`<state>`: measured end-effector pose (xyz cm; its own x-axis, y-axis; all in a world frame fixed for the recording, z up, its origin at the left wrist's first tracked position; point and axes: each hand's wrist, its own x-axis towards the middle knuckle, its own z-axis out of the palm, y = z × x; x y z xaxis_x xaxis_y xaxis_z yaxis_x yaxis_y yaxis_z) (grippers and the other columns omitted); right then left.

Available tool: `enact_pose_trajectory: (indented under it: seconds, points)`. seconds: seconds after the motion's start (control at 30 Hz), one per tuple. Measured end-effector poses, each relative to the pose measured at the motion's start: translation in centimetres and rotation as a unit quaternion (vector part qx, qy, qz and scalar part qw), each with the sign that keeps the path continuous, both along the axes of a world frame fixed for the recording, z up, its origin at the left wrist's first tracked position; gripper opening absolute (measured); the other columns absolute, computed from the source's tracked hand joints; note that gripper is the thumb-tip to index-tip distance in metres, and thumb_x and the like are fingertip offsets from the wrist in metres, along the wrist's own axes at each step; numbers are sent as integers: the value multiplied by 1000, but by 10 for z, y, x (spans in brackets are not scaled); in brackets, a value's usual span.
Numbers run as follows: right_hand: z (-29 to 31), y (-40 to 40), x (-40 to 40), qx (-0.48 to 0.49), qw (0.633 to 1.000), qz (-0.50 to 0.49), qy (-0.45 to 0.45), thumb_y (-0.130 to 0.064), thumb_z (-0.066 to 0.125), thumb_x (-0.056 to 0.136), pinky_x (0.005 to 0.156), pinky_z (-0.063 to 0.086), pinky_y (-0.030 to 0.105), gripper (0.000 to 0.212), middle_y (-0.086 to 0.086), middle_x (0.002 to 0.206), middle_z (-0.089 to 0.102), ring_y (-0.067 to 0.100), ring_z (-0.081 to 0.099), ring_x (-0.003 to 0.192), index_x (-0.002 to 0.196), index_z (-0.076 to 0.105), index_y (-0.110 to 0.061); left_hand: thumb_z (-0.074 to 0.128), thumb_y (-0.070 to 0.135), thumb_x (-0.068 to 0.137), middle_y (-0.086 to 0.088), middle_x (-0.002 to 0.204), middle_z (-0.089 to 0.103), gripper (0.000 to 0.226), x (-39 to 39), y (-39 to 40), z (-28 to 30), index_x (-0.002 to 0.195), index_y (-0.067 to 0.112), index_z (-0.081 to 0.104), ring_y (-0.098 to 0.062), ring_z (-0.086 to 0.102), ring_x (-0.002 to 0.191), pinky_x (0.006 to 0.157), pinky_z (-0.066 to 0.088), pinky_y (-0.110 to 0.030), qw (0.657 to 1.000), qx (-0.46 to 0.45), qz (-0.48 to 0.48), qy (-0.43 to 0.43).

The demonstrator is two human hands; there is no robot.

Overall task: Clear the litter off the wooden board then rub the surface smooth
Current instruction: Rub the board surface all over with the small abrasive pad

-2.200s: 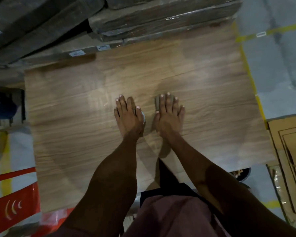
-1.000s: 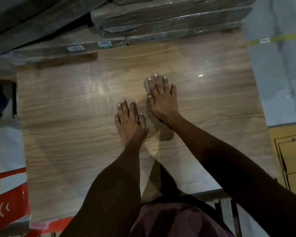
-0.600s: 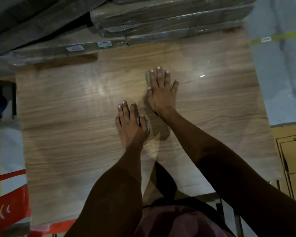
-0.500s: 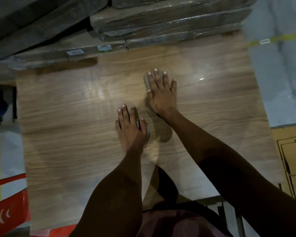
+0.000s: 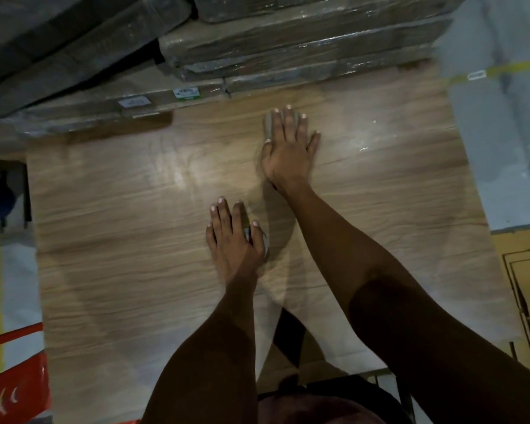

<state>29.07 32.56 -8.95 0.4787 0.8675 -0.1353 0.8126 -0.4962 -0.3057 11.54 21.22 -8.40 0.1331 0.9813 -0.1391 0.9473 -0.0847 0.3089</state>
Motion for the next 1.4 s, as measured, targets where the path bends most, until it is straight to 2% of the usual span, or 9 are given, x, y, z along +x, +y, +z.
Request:
enact_pose_trajectory:
  seconds: [0.13, 0.2, 0.33, 0.53, 0.73, 0.9, 1.07, 1.2, 1.4]
  points:
    - [4, 17, -1, -9, 996, -88, 29, -37, 35, 100, 123, -1, 63, 71, 2, 174, 1, 36, -1, 159, 166, 11, -25, 38, 44, 104, -2, 172, 9, 58, 0, -1, 3, 159, 27, 26, -20, 1, 159, 126, 13, -46, 1000, -23, 1, 13]
    - [6, 19, -8, -21, 997, -59, 34, -37, 34, 102, 123, -2, 63, 70, 2, 174, -2, 37, -5, 159, 166, 8, -24, 39, 44, 104, -2, 172, 9, 58, 0, -1, 2, 158, 28, 27, -19, 1, 159, 125, 13, -46, 1000, -24, 3, 10]
    - [3, 21, 3, -20, 997, 78, -1, -40, 30, 101, 125, 4, 62, 69, -2, 174, 1, 32, 0, 160, 166, 9, -28, 37, 46, 103, -3, 171, 12, 59, 0, 0, 0, 158, 27, 29, -21, 5, 158, 124, 18, -48, 1000, -15, 2, 11]
    - [11, 46, 19, -32, 998, -37, 29, -39, 31, 103, 125, -1, 62, 68, 2, 174, 0, 35, -5, 159, 166, 8, -25, 35, 47, 106, -2, 172, 8, 57, 0, -1, 4, 159, 28, 26, -19, -1, 159, 126, 13, -47, 1000, -30, 2, 10]
    - [10, 50, 25, -34, 995, 91, -3, -41, 29, 103, 125, 4, 63, 67, 0, 174, 2, 32, -1, 160, 166, 9, -29, 40, 45, 105, -3, 171, 11, 57, 1, -1, 3, 158, 26, 30, -20, 3, 159, 125, 16, -48, 1000, -14, 2, 6]
    - [5, 43, 66, -18, 998, -56, 3, -41, 33, 101, 124, 4, 64, 69, 4, 174, 5, 34, 3, 160, 165, 12, -27, 38, 46, 106, -1, 172, 8, 58, 0, -1, 3, 159, 27, 27, -19, 1, 159, 126, 13, -46, 1000, -23, 0, 13]
    - [1, 26, 78, -4, 996, -89, -13, -39, 35, 98, 123, 3, 65, 72, 4, 174, 6, 35, 5, 159, 165, 14, -26, 34, 47, 106, -2, 172, 9, 57, -1, -2, 2, 159, 25, 27, -20, 1, 159, 126, 14, -46, 1000, -18, -4, 14]
    - [9, 32, 55, -18, 984, -176, 21, -38, 37, 100, 122, 3, 64, 72, 1, 174, 1, 34, 1, 160, 166, 10, -27, 30, 48, 105, -2, 172, 10, 59, 0, -2, 1, 158, 26, 29, -21, 2, 159, 125, 14, -46, 1000, -10, -5, 11]
    - [7, 24, 42, -22, 999, 31, -10, -41, 32, 99, 125, 5, 62, 70, 1, 174, 6, 35, 4, 159, 165, 12, -27, 33, 48, 102, -2, 171, 13, 59, -1, -1, -1, 157, 27, 31, -20, 4, 159, 125, 15, -46, 1000, -12, 2, 8]
